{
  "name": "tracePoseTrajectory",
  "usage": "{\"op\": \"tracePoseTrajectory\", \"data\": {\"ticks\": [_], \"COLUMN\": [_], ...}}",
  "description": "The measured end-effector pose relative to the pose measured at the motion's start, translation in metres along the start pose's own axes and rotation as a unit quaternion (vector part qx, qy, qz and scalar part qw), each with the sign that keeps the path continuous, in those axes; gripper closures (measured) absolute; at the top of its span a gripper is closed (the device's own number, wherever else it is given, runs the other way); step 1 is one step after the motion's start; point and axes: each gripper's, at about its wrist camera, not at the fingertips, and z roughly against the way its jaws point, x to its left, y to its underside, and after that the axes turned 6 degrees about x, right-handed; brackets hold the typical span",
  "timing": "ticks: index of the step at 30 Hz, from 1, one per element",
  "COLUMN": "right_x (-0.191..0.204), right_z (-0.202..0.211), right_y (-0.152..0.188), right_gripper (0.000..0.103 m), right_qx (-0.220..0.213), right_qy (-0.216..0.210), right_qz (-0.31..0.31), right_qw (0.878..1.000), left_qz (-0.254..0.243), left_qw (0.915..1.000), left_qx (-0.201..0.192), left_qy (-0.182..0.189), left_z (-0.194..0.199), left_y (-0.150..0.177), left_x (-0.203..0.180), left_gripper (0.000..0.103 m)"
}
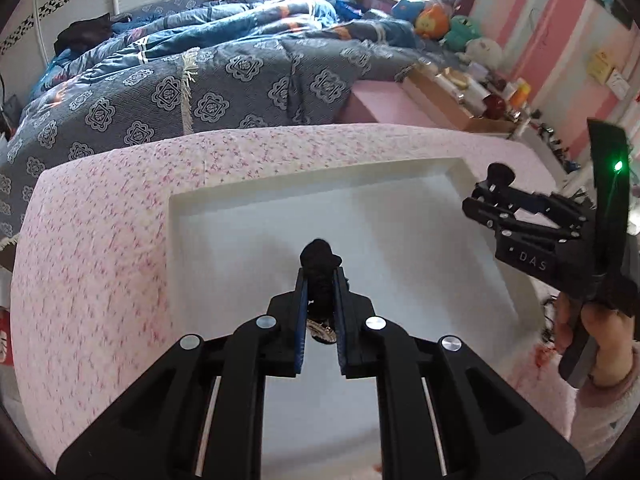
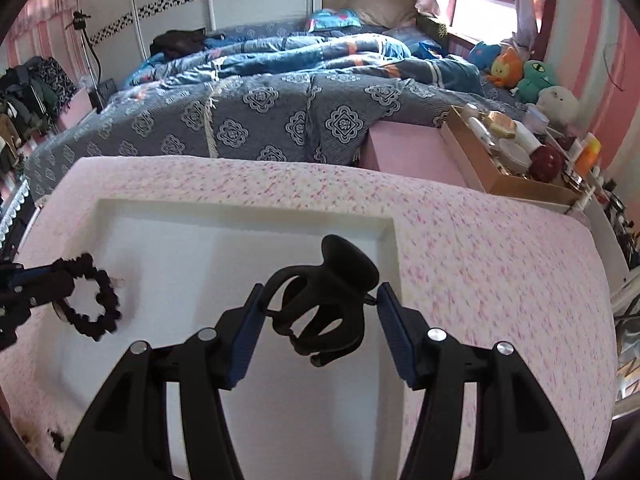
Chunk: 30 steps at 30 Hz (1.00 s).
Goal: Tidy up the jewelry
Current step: 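Carry the scrunchie and claw clip in both grippers over the white tray, then open both grippers to drop the scrunchie and claw clip into the tray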
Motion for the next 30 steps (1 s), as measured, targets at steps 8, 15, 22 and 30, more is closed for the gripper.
{"op": "tracePoseTrajectory", "data": {"ticks": [8,15,22,30], "right_x": [0.008,0.008,0.004,0.0], "right_z": [-0.031,-0.056,-0.065,-0.051], "right_y": [-0.022,-0.027,-0.024,-0.027], "right_gripper": [0.046,0.046,0.045,0.032], "right_qx": [0.022,0.047,0.063,0.059], "right_qy": [0.008,0.019,0.015,0.007], "right_qz": [0.011,0.013,0.008,0.004], "right_qw": [1.0,0.999,0.998,0.998], "left_qz": [0.013,0.018,0.008,0.006], "left_qw": [0.9997,0.9987,0.9976,0.9975], "left_qx": [0.01,0.029,0.037,0.01], "left_qy": [-0.02,-0.038,-0.058,-0.07], "left_z": [-0.033,-0.055,-0.069,-0.046], "left_y": [-0.032,-0.042,-0.042,-0.041], "left_x": [0.011,0.015,0.006,-0.002], "left_gripper": [0.093,0.093,0.077,0.041]}}
